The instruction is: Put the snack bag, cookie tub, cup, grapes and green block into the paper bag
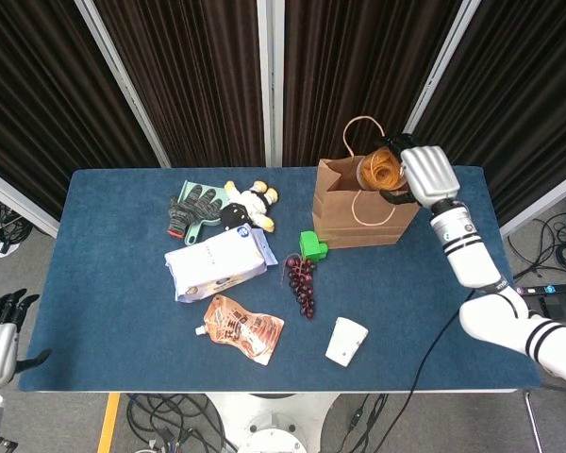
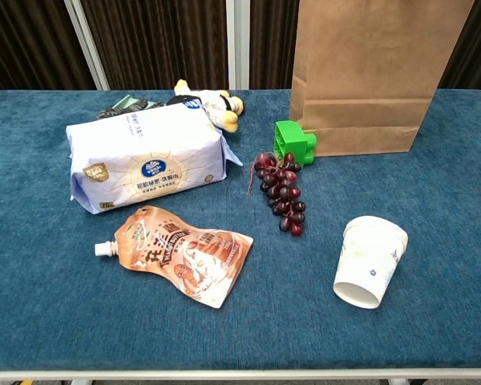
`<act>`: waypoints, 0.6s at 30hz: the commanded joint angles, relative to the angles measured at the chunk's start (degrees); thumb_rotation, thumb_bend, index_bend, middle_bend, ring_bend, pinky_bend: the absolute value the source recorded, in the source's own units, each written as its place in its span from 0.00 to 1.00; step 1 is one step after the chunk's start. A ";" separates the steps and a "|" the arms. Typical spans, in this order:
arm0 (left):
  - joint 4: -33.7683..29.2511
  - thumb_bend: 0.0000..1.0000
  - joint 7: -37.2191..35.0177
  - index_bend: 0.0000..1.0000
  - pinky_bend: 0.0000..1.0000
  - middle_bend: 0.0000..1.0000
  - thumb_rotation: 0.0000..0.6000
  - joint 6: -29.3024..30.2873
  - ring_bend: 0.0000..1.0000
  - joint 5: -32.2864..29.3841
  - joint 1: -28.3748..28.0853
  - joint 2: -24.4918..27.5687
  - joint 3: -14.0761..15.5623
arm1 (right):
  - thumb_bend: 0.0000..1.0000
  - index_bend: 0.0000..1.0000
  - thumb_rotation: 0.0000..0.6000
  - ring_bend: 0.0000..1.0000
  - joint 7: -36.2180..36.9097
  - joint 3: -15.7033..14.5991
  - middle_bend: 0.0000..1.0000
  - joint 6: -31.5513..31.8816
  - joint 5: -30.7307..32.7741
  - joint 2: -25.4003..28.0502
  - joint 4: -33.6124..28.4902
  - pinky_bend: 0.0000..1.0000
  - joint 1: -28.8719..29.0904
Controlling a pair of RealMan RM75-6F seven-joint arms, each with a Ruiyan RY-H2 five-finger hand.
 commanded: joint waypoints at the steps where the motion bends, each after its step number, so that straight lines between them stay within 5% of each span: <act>1: 0.15 0.04 -0.12 0.23 0.15 0.20 1.00 0.00 0.12 0.05 -0.01 -0.09 -0.03 | 0.21 0.07 1.00 0.10 0.39 -0.16 0.25 0.00 -0.41 0.89 -1.12 0.28 -0.63; 18: 0.07 0.04 0.22 0.23 0.15 0.20 1.00 0.04 0.12 0.21 -0.21 -0.16 -0.23 | 0.21 0.00 1.00 0.00 5.65 -0.30 0.13 0.50 -4.79 6.48 -6.63 0.18 -3.80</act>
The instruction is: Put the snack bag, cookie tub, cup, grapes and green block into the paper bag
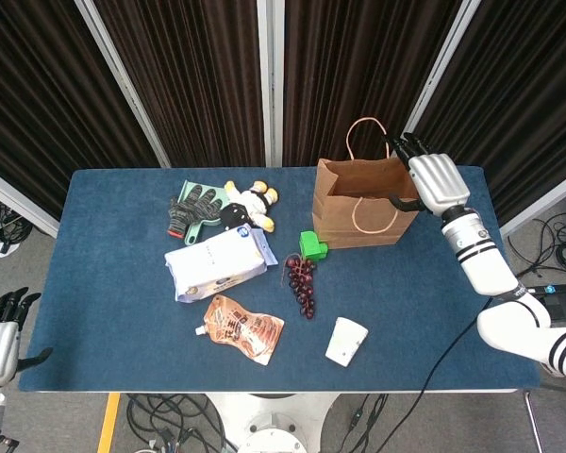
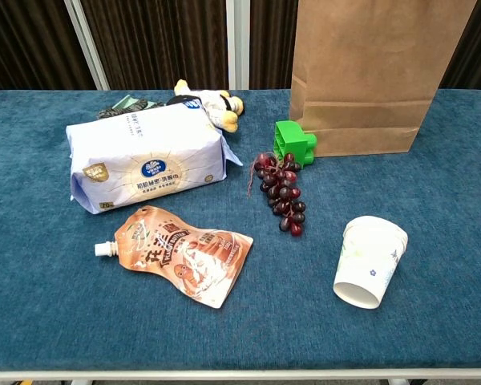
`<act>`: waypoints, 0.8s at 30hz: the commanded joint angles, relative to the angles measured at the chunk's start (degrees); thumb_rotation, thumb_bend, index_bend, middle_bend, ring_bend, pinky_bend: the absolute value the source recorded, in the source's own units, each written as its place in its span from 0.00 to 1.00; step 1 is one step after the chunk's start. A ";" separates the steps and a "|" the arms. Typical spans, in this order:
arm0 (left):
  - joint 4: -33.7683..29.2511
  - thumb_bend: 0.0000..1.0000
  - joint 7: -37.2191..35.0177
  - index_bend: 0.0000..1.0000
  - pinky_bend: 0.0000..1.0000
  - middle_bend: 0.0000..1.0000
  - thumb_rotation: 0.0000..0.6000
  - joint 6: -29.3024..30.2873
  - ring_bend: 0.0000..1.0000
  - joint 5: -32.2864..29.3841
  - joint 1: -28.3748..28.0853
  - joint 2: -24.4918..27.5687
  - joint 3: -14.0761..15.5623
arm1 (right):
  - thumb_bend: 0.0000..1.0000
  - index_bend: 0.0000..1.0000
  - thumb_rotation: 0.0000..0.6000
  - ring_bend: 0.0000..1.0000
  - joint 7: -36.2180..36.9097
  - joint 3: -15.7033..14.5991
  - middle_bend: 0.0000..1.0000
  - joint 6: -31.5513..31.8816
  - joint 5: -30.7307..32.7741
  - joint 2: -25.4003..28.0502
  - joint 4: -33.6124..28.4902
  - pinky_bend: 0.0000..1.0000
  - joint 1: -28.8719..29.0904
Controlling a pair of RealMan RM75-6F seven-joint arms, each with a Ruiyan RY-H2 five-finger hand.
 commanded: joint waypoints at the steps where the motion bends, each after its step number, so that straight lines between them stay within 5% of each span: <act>1: 0.03 0.04 0.06 0.23 0.15 0.20 1.00 -0.06 0.12 -0.05 0.05 -0.03 0.07 | 0.21 0.00 1.00 0.00 1.52 -0.25 0.14 3.32 -2.90 1.86 -2.40 0.18 -2.18; 5: 0.02 0.04 0.09 0.23 0.15 0.20 1.00 -0.13 0.12 0.07 -0.06 -0.01 0.05 | 0.17 0.01 1.00 0.06 4.59 -2.17 0.25 10.39 -8.85 5.45 -6.44 0.25 -7.49; 10: -0.25 0.04 0.55 0.23 0.15 0.20 1.00 -0.02 0.12 0.70 -0.49 0.16 -0.13 | 0.05 0.22 1.00 0.27 11.04 -6.70 0.40 16.88 -17.02 9.41 -9.11 0.45 -13.95; 17: -1.33 0.04 1.65 0.23 0.15 0.20 1.00 0.20 0.12 1.36 -0.94 0.61 -0.27 | 0.04 0.29 1.00 0.30 22.31 -15.66 0.45 22.83 -31.04 11.75 -7.69 0.47 -19.84; 24: -2.30 0.04 2.43 0.23 0.15 0.20 1.00 0.30 0.12 1.35 -1.00 0.96 -0.23 | 0.05 0.28 1.00 0.28 17.28 -20.98 0.43 21.74 -40.51 8.13 -7.45 0.47 -19.43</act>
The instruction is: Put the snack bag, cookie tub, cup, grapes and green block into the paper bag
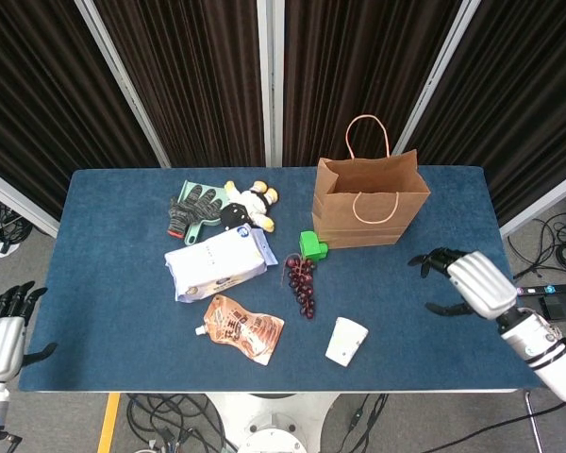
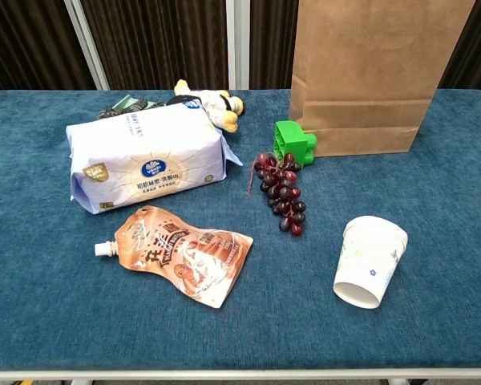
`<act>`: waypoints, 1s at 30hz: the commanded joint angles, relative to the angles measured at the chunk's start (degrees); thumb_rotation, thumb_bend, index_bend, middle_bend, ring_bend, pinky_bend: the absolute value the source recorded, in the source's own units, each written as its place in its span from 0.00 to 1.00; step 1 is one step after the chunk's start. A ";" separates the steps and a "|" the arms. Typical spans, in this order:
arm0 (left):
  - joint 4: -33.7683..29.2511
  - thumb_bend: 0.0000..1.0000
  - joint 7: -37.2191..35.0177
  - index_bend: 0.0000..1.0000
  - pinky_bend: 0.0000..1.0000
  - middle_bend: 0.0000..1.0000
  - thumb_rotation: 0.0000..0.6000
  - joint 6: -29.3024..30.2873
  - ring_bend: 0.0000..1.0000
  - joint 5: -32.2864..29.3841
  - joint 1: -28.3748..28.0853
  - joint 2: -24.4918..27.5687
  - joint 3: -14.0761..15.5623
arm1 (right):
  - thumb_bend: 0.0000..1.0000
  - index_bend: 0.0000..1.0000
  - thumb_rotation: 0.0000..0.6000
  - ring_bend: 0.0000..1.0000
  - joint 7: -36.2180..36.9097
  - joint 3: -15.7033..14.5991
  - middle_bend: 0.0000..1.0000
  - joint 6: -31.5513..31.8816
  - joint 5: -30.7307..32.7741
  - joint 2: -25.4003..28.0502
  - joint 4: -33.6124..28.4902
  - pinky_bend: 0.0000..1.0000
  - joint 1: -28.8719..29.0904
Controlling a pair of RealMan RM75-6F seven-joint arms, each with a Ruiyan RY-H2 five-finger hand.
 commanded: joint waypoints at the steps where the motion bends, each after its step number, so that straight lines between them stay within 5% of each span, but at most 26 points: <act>1: -0.10 0.04 0.12 0.23 0.15 0.20 1.00 0.23 0.12 0.08 0.16 -0.09 0.17 | 0.05 0.26 1.00 0.26 -4.69 -3.05 0.41 -1.80 -4.66 -3.01 0.11 0.44 0.62; 6: 0.04 0.04 -0.07 0.23 0.15 0.20 1.00 0.34 0.12 -0.19 0.45 -0.18 0.35 | 0.04 0.06 1.00 0.07 -17.22 -3.23 0.24 -7.64 -6.59 -9.99 0.63 0.23 2.98; 10: 0.34 0.04 -0.51 0.23 0.15 0.20 1.00 0.54 0.12 -0.44 0.73 -0.22 0.38 | 0.01 0.00 1.00 0.01 -24.84 -3.27 0.18 -10.17 -7.67 -14.91 1.59 0.15 4.15; 25: 1.11 0.04 -1.47 0.23 0.15 0.20 1.00 0.44 0.12 -0.61 0.91 -0.60 0.42 | 0.04 0.00 1.00 0.00 -37.55 -4.36 0.19 -11.79 -10.44 -26.67 9.09 0.13 6.84; 30: 1.41 0.04 -1.86 0.23 0.15 0.20 1.00 0.45 0.12 -0.86 1.18 -0.67 0.54 | 0.08 0.11 1.00 0.02 -38.01 -5.76 0.27 -11.17 -10.89 -29.18 12.06 0.13 7.05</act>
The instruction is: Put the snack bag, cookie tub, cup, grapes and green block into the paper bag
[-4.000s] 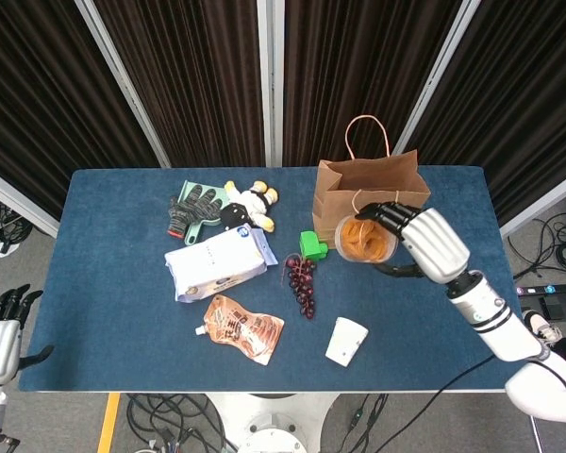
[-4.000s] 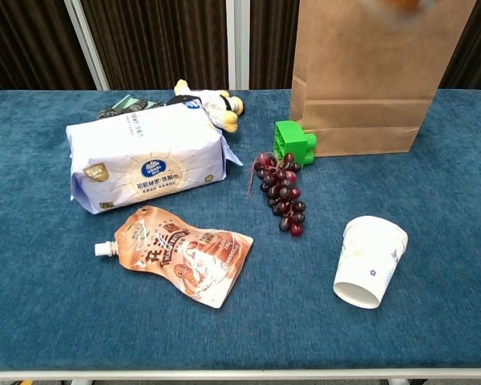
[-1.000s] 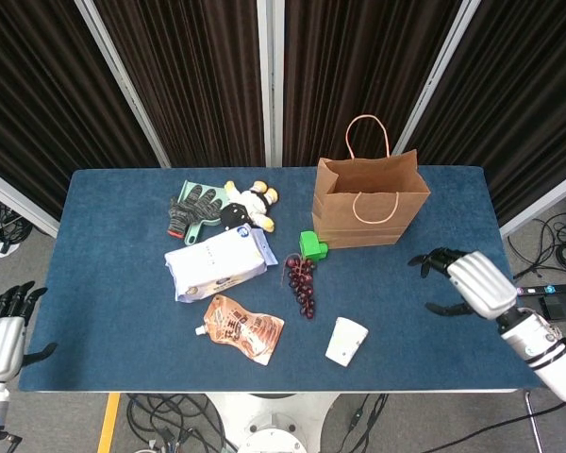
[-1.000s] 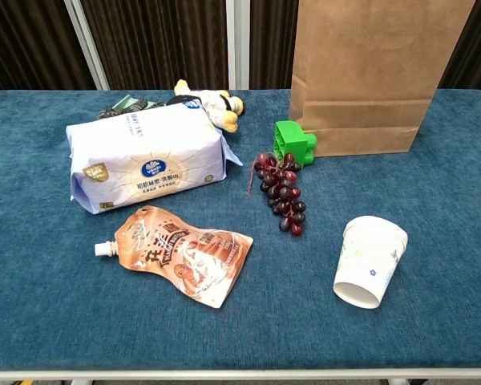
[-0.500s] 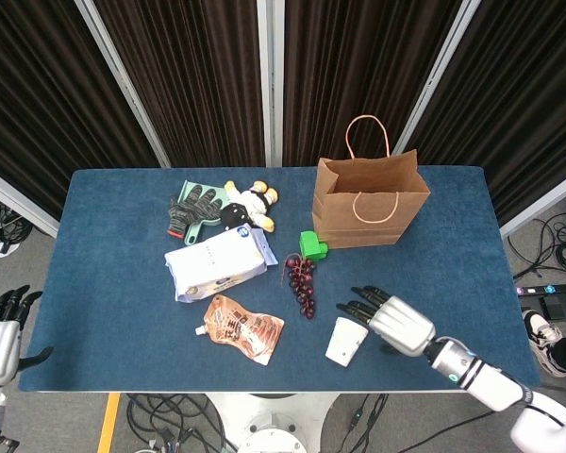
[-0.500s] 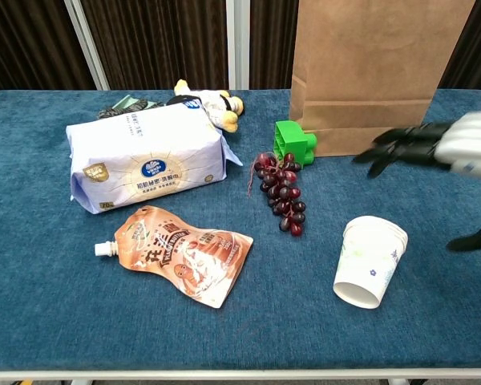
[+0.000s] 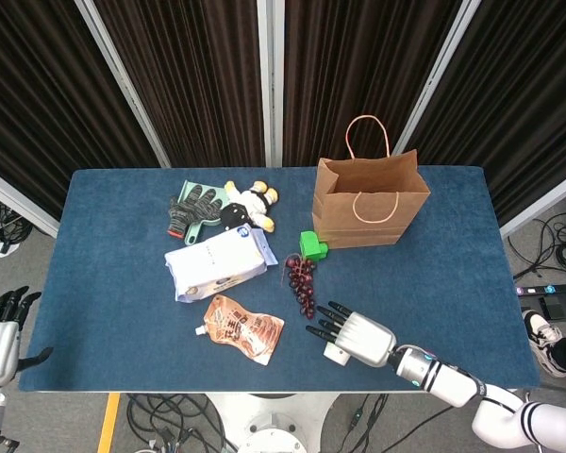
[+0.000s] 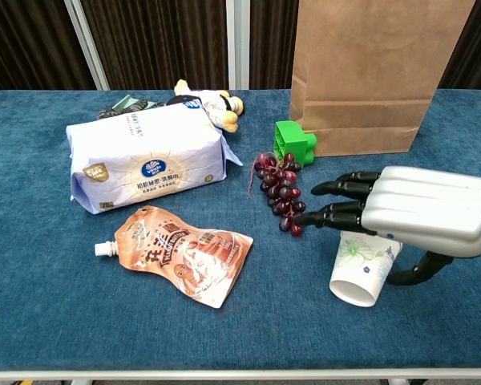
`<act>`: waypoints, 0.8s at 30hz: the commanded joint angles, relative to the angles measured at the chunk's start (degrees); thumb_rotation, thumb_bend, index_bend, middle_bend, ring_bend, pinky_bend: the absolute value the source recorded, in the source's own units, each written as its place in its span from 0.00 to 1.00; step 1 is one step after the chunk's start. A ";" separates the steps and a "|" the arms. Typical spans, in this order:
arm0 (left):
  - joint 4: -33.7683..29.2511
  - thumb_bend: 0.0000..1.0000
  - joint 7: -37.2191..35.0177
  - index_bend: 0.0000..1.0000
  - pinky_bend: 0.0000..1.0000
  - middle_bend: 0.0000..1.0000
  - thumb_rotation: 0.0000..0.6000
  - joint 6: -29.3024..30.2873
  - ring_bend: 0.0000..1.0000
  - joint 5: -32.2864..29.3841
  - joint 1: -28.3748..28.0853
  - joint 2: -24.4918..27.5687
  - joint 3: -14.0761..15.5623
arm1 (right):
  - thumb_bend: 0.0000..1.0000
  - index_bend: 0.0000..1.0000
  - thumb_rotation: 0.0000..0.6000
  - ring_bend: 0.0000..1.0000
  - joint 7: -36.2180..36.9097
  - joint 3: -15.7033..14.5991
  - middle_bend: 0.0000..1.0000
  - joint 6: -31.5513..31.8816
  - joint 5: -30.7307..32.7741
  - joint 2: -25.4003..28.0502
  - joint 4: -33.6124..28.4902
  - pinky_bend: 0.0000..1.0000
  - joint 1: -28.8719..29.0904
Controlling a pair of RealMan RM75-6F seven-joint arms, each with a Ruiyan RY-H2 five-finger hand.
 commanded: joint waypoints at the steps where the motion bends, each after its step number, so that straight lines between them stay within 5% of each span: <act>1: 0.14 0.04 -0.17 0.23 0.15 0.20 1.00 0.04 0.12 -0.06 0.11 -0.06 0.05 | 0.09 0.14 1.00 0.03 -1.07 -0.92 0.28 0.45 -0.18 -1.59 2.05 0.13 -0.11; 6: 0.35 0.04 -0.45 0.23 0.15 0.20 1.00 0.06 0.12 0.03 0.16 -0.13 0.07 | 0.16 0.31 1.00 0.15 1.04 -0.82 0.35 4.62 0.21 -2.60 3.98 0.22 -0.64; 10: 0.36 0.04 -0.39 0.23 0.15 0.20 1.00 0.13 0.12 0.24 0.08 -0.05 0.01 | 0.17 0.36 1.00 0.19 8.67 1.59 0.38 9.66 2.90 0.56 0.08 0.28 -0.52; 24: 0.08 0.04 0.23 0.23 0.15 0.20 1.00 -0.47 0.12 0.26 -0.42 -0.05 -0.10 | 0.17 0.36 1.00 0.19 28.29 18.40 0.38 21.92 15.47 16.86 -14.07 0.30 2.11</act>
